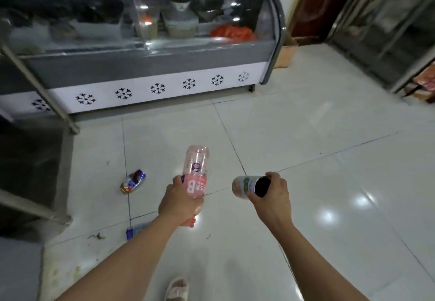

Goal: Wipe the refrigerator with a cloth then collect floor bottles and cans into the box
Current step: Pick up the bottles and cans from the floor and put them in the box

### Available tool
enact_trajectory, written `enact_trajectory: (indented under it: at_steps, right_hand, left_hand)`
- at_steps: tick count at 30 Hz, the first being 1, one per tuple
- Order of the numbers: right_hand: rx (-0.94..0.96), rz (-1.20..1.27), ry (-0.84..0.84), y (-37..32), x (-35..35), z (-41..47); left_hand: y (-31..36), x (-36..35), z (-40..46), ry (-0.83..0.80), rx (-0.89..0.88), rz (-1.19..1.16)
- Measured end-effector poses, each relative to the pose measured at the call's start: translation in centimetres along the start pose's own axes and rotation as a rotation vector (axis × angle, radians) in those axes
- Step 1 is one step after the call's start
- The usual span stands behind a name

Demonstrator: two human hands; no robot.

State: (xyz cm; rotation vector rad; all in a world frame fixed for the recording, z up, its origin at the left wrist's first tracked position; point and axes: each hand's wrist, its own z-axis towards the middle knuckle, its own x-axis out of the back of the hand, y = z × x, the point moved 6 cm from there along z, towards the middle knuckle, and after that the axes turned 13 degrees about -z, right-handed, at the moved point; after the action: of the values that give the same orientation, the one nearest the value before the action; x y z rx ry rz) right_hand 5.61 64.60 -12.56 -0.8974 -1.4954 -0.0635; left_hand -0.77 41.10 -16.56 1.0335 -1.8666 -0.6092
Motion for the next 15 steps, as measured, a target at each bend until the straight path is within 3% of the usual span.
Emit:
enact_trajectory:
  at_steps: [15]
  right_hand:
    - [-0.105,0.045,0.23,0.3,18.3,21.9]
  left_hand:
    - [28.4,-7.3,13.9,-0.157,-0.268,0.146]
